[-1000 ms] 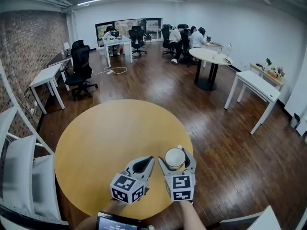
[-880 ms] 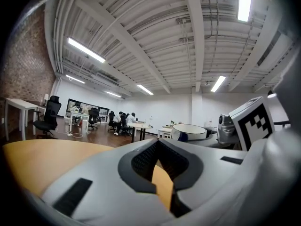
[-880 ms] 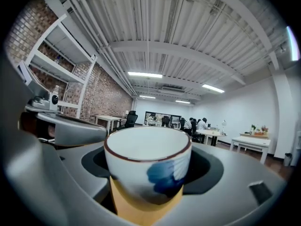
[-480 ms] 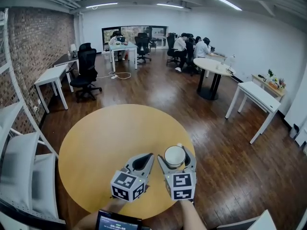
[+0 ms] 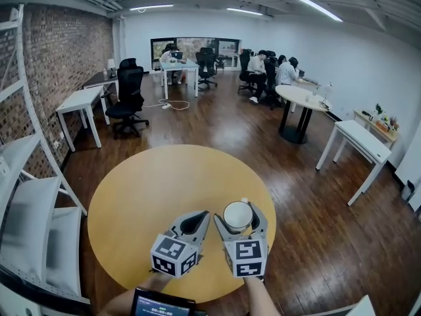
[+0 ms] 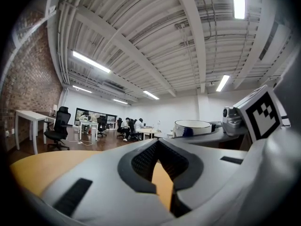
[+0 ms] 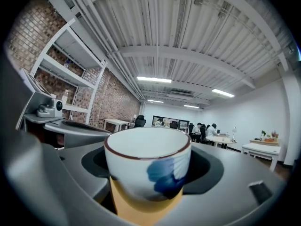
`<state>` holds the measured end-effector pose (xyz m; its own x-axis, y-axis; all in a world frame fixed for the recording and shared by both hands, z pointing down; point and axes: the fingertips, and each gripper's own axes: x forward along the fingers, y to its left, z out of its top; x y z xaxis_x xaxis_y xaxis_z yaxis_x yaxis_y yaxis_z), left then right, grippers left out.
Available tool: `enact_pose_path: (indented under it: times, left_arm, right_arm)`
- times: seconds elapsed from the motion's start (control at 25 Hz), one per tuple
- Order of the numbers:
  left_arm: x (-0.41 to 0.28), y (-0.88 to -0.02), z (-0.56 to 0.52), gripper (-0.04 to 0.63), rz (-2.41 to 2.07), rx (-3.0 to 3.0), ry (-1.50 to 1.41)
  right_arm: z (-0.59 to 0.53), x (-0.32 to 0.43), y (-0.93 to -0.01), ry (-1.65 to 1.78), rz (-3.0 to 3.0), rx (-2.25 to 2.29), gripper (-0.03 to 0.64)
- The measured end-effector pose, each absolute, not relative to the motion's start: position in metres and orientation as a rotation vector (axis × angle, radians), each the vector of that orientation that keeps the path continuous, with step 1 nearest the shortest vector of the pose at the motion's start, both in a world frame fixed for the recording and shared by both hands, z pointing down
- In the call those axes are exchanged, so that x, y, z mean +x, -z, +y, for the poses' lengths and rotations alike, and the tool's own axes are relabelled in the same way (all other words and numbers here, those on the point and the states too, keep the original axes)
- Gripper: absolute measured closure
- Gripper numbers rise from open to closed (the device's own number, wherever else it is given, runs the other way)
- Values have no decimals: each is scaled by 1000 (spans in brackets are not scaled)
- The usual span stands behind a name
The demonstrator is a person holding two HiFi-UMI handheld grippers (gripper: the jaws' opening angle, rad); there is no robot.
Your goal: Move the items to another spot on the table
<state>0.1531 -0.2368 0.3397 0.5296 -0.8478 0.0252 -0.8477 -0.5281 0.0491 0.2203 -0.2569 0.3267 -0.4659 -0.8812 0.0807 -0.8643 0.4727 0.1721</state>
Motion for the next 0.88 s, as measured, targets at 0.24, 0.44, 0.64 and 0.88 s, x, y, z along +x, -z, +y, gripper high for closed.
enact_pose_path:
  times: [0.24, 0.44, 0.64, 0.88]
  left_arm:
    - [104, -338, -229, 589, -1584, 2652, -13]
    - [55, -333, -218, 589, -1658, 2615, -21]
    - [1, -335, -210, 589, -1736, 2567, -13]
    - [-56, -335, -192, 589, -1826, 2498, -21]
  right_arm:
    - [-249, 168, -322, 168, -2616, 1447, 204]
    - [-239, 114, -319, 176, -2667, 1370, 204]
    - [-232, 57, -319, 190, -2713, 1295, 204]
    - [-218, -2, -318, 201, -2751, 1203, 204]
